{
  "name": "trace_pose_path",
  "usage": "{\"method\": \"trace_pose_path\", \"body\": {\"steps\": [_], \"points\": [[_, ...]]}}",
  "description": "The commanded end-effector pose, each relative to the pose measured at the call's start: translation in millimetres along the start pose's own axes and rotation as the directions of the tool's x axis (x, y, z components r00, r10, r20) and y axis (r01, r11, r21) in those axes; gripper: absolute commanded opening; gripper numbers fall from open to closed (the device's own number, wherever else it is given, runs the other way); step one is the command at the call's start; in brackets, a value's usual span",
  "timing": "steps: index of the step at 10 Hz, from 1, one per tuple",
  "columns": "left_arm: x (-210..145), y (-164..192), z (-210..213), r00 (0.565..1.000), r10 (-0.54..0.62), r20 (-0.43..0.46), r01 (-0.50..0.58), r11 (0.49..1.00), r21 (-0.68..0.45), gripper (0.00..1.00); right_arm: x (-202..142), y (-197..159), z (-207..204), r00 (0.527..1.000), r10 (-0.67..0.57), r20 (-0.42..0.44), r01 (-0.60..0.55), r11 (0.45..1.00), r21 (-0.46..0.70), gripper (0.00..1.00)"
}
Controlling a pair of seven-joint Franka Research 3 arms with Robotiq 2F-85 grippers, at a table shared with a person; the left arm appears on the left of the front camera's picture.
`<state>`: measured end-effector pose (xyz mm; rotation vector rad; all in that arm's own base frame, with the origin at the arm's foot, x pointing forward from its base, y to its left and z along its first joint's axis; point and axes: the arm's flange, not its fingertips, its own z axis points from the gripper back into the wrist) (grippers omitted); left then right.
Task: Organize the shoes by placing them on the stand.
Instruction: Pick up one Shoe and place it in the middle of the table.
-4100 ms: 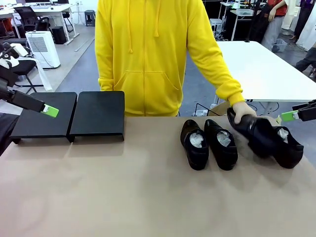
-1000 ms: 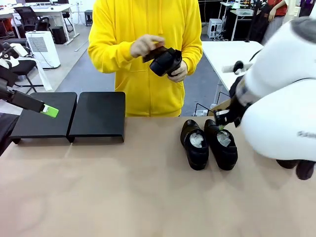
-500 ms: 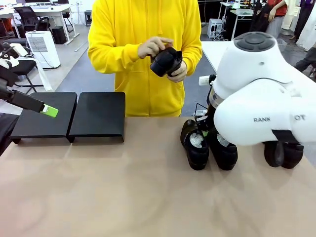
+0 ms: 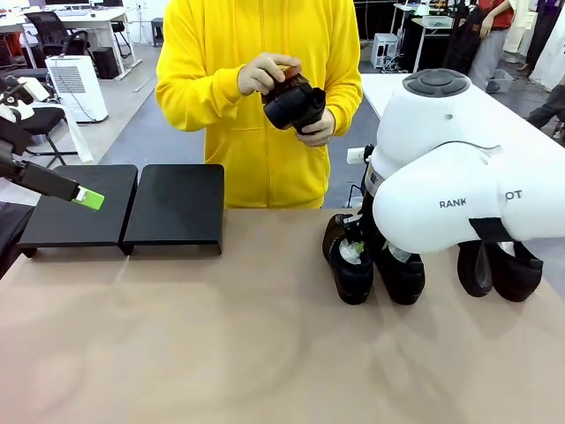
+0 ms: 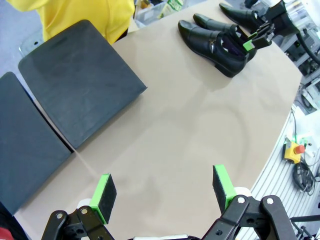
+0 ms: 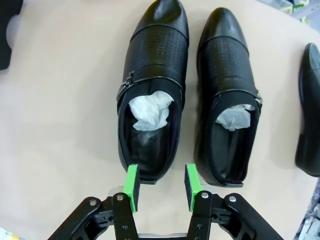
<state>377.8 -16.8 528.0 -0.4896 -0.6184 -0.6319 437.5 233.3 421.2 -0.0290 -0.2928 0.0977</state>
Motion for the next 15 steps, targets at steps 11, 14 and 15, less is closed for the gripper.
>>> {"method": "trace_pose_path", "body": {"steps": [11,14,15], "points": [[0.5,1.9,-0.4,1.0,-0.013,0.017,0.014,1.0,-0.021,1.0,56.3,-11.5,-62.6,0.978,-0.047,-0.201,0.059,0.997,0.052,0.5],[0.5,1.9,-0.4,1.0,-0.013,0.017,0.014,1.0,-0.021,1.0,55.2,-13.5,-73.7,0.97,-0.062,-0.235,0.075,0.996,0.047,0.5],[0.5,1.9,-0.4,1.0,-0.013,0.017,0.014,1.0,-0.021,1.0,55.5,-15.9,-77.7,0.967,-0.066,-0.248,0.08,0.996,0.048,0.5]]}}
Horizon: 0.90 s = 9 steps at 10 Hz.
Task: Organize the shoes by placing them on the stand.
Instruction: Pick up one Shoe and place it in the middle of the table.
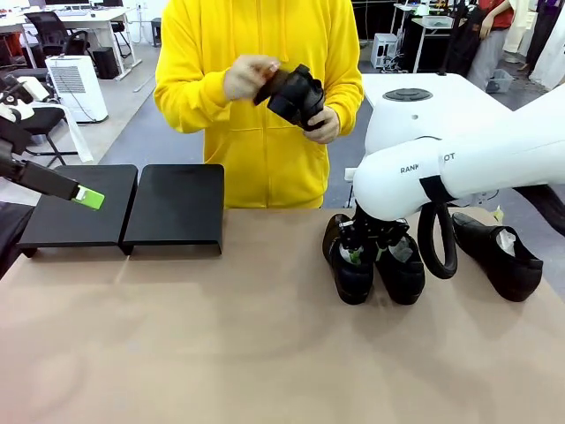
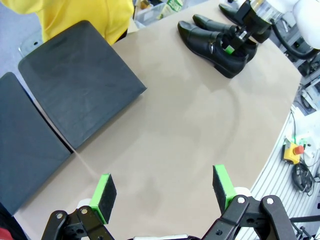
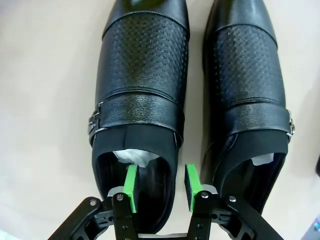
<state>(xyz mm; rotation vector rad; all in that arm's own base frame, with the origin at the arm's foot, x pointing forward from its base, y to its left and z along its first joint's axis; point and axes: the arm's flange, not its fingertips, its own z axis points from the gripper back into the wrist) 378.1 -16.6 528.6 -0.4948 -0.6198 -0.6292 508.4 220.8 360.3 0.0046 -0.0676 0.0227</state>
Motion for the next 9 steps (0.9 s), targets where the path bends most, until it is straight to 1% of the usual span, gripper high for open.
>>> {"method": "trace_pose_path", "body": {"steps": [1,2,3,4,5,6,9], "points": [[-0.1,1.8,-0.9,1.0,-0.017,0.013,0.017,1.0,-0.018,1.0,7.7,-0.4,-2.6,0.999,0.002,-0.038,-0.001,0.999,0.032,0.5],[-0.1,1.8,-0.9,1.0,-0.017,0.013,0.017,1.0,-0.018,1.0,8.4,0.5,-8.3,0.998,0.019,-0.055,-0.017,0.999,0.041,0.5],[-0.1,1.8,-0.9,1.0,-0.017,0.013,0.017,1.0,-0.018,1.0,8.7,1.4,-10.6,0.998,0.031,-0.055,-0.029,0.999,0.037,0.46],[-0.1,1.8,-0.9,1.0,-0.017,0.013,0.017,1.0,-0.018,1.0,8.5,1.6,-10.9,0.998,0.04,-0.049,-0.038,0.999,0.036,0.34],[-0.1,1.8,-0.9,1.0,-0.017,0.013,0.017,1.0,-0.018,1.0,8.8,1.5,-10.9,0.998,0.045,-0.047,-0.043,0.998,0.035,0.15],[-0.1,1.8,-0.9,1.0,-0.017,0.013,0.017,1.0,-0.018,1.0,9.0,1.8,-10.6,0.998,0.045,-0.046,-0.043,0.999,0.032,0.0],[-0.1,1.8,-0.9,1.0,-0.017,0.013,0.017,1.0,-0.018,1.0,8.8,0.4,-10.1,0.997,0.049,-0.052,-0.048,0.999,0.016,0.0]]}}
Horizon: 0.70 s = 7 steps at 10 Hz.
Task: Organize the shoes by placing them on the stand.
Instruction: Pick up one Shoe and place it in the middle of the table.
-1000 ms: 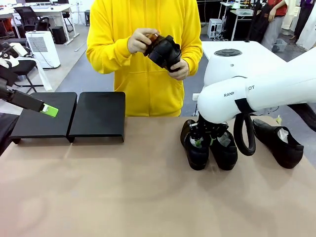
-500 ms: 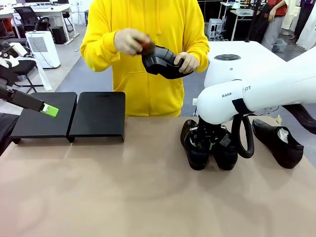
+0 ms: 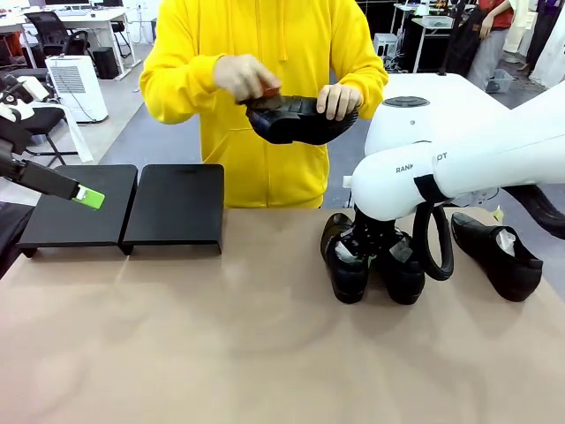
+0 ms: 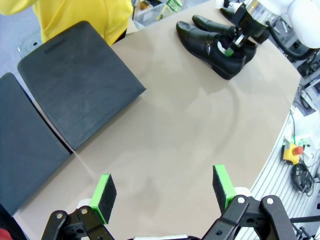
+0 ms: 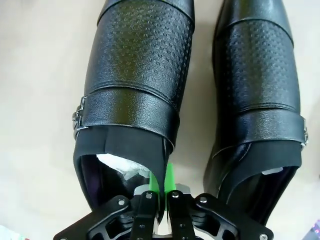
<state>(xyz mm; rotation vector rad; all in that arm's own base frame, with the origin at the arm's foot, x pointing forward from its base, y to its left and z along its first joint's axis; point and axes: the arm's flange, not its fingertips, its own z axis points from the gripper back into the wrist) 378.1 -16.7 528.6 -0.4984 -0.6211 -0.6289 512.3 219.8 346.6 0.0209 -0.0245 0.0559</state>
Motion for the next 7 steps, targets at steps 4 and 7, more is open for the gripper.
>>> {"method": "trace_pose_path", "body": {"steps": [4,7], "points": [[-0.1,1.9,-0.7,1.0,-0.017,0.011,0.018,1.0,-0.015,1.0,-43.8,19.4,67.8,0.987,-0.017,0.161,0.0,0.995,0.103,0.0],[-0.1,1.9,-0.7,1.0,-0.017,0.011,0.018,1.0,-0.015,1.0,-118.1,65.1,103.6,0.981,0.065,0.182,-0.112,0.959,0.261,0.0]]}}
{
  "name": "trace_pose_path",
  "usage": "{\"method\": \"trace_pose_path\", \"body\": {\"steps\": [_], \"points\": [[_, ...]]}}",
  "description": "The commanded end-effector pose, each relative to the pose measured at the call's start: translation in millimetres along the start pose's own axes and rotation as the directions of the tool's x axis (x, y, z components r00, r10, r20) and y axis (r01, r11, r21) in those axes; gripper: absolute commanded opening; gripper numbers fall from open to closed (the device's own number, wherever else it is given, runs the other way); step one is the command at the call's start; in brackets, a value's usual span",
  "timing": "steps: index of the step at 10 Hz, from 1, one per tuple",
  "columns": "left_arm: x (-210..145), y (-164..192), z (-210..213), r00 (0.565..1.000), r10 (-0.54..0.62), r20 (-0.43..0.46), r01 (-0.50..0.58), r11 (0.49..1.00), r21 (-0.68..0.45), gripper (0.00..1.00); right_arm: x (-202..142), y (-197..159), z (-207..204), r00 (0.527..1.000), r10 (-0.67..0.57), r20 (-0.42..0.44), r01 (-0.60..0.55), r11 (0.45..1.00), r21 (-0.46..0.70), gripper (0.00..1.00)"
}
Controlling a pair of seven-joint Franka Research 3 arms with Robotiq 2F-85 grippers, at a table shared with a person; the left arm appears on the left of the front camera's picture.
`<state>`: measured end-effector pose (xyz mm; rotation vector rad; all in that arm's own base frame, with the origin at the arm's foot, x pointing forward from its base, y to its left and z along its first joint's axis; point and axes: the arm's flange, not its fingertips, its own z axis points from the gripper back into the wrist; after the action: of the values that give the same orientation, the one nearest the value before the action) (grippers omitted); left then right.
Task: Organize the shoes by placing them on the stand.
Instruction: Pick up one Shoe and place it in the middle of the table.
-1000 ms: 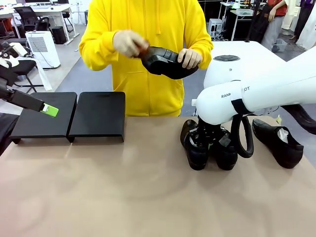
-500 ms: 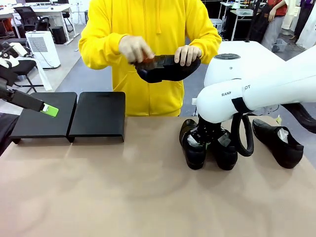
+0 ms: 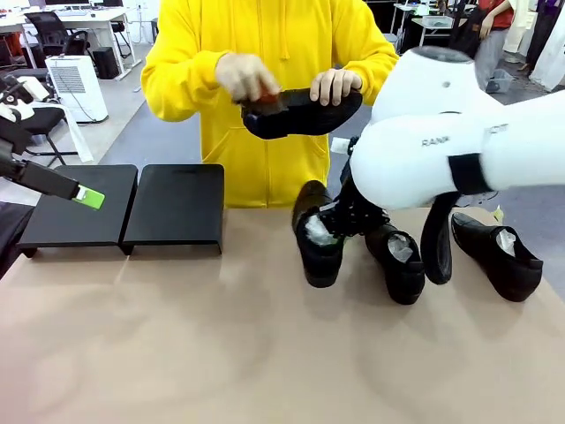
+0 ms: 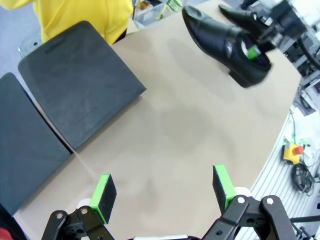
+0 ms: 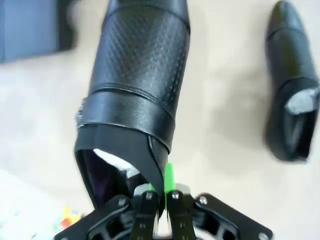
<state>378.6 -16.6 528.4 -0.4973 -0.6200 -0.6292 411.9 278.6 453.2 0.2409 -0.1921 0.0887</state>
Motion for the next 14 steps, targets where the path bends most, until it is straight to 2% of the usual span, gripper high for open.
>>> {"method": "trace_pose_path", "body": {"steps": [1,3,4,5,10,11,14], "points": [[-0.2,1.4,-0.5,1.0,-0.017,0.012,0.017,1.0,-0.015,1.0,-45.3,14.3,-3.2,0.996,0.086,-0.028,-0.082,0.991,0.11,0.0],[-0.2,1.4,-0.5,1.0,-0.017,0.012,0.017,1.0,-0.015,1.0,-79.8,43.2,-33.9,0.995,0.089,-0.055,-0.079,0.985,0.155,0.0],[-0.2,1.4,-0.5,1.0,-0.017,0.012,0.017,1.0,-0.015,1.0,-91.3,51.8,-51.8,0.999,0.031,-0.025,-0.026,0.983,0.181,0.0],[-0.2,1.4,-0.5,1.0,-0.017,0.012,0.017,1.0,-0.015,1.0,-99.5,58.6,-67.9,1.0,0.008,-0.03,-0.003,0.985,0.174,0.0],[-0.2,1.4,-0.5,1.0,-0.017,0.012,0.017,1.0,-0.015,1.0,-101.6,65.0,-105.1,0.999,-0.026,-0.04,0.03,0.994,0.107,0.0],[-0.2,1.4,-0.5,1.0,-0.017,0.012,0.017,1.0,-0.015,1.0,-99.7,66.0,-113.9,0.997,-0.036,-0.068,0.042,0.995,0.086,0.07],[-0.2,1.4,-0.5,1.0,-0.017,0.012,0.017,1.0,-0.015,1.0,-99.3,66.0,-118.0,0.996,-0.059,-0.072,0.065,0.994,0.084,0.58]]}}
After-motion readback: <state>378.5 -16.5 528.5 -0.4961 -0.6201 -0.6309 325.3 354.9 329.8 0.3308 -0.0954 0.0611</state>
